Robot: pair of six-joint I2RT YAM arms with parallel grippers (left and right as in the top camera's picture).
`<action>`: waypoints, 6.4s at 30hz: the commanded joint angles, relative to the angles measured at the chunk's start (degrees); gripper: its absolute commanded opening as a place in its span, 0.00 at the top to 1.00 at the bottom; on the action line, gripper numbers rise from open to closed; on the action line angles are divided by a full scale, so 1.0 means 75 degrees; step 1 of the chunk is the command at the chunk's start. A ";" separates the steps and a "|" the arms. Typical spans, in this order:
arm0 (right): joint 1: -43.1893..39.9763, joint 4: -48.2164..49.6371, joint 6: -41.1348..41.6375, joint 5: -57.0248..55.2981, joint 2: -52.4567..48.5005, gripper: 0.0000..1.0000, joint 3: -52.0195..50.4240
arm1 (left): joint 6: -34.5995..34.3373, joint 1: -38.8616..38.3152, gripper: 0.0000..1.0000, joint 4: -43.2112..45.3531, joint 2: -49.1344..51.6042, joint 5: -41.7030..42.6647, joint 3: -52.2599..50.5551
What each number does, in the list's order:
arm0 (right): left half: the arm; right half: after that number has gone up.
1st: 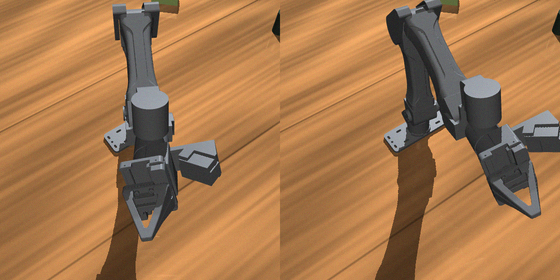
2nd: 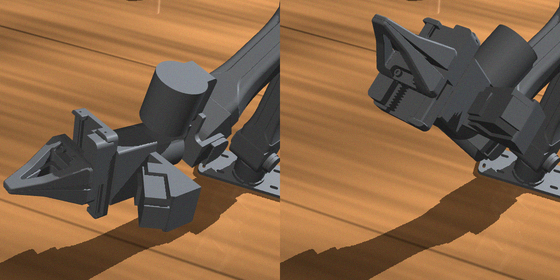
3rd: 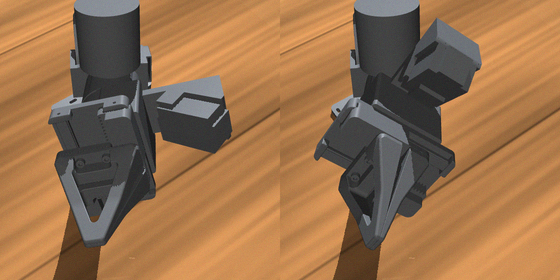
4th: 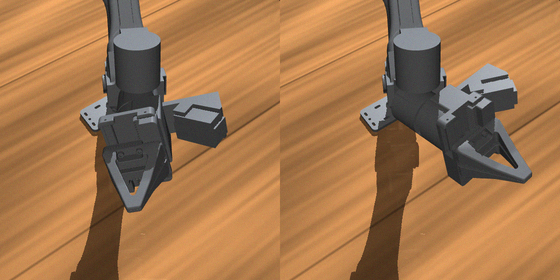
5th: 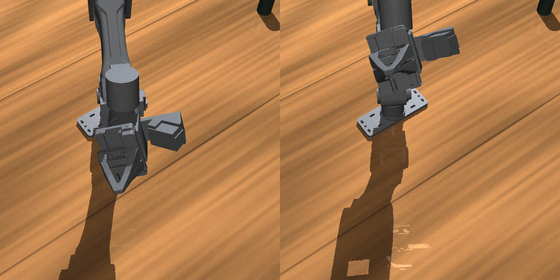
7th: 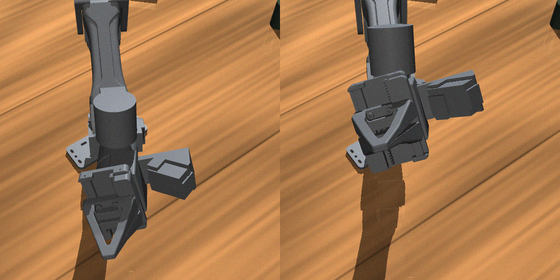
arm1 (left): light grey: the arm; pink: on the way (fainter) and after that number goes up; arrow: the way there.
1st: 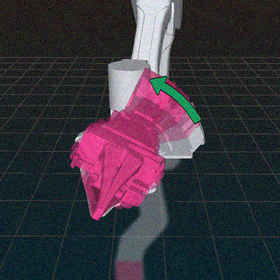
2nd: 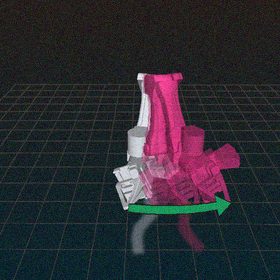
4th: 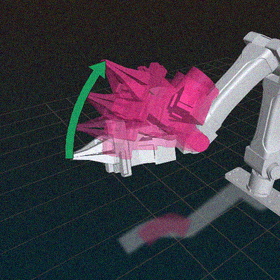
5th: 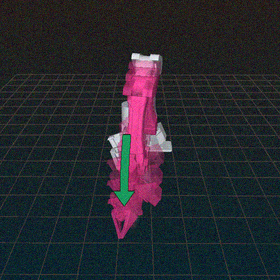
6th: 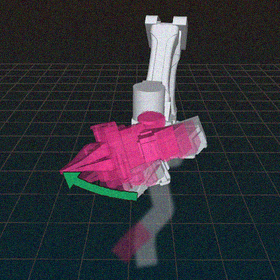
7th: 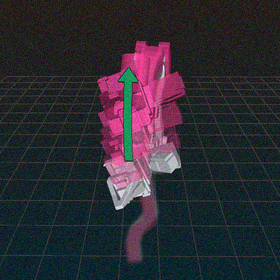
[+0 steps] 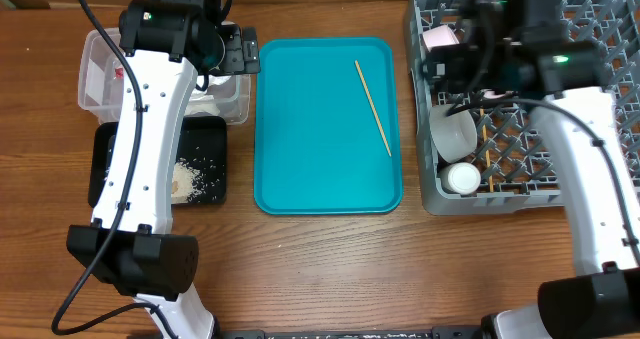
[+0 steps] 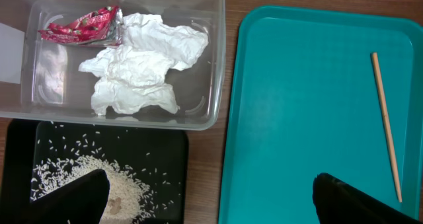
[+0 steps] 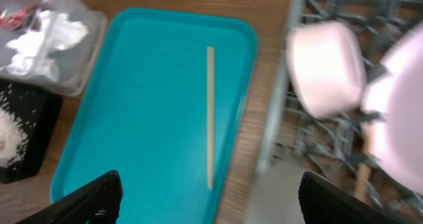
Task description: Sort waste into correct bins and load items into the dishwasher
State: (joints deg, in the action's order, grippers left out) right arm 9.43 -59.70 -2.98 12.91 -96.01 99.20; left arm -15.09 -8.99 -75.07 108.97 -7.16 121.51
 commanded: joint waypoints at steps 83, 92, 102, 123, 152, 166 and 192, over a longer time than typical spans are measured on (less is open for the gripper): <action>-0.1177 -0.4264 0.0938 -0.3107 -0.1775 0.96 0.0764 | -0.0105 -0.0017 0.00 0.0015 -0.0137 -0.0052 0.0102; -0.1641 -0.3780 0.0743 -0.3115 -0.1786 0.87 -0.0248 | -0.0108 -0.0017 0.00 0.0015 -0.0137 -0.0052 0.0102; -0.1690 -0.3424 0.1163 -0.3121 -0.1784 0.52 0.0003 | -0.0105 -0.0017 0.00 0.0015 -0.0137 -0.0055 0.0102; -0.1003 -0.4543 0.2238 0.0303 0.1017 0.00 0.3791 | -0.0105 -0.0017 0.00 0.0012 -0.0137 -0.0055 0.0102; -0.1043 0.2168 0.1798 -0.0799 0.6985 0.00 -0.5421 | -0.0105 -0.0017 0.00 0.0015 -0.0137 -0.0052 0.0102; -0.0761 0.7909 0.1798 -0.1186 1.1750 0.00 -1.2491 | -0.0105 -0.0017 0.00 0.0015 -0.0137 -0.0055 0.0102; -0.0659 0.7350 0.1795 -0.1396 1.2779 0.00 -1.3167 | -0.0105 -0.0017 0.00 0.0015 -0.0137 -0.0055 0.0102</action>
State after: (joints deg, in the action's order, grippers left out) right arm 4.16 -4.75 10.48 3.03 -0.84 1.06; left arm -15.09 -8.99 -75.07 108.97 -7.14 121.54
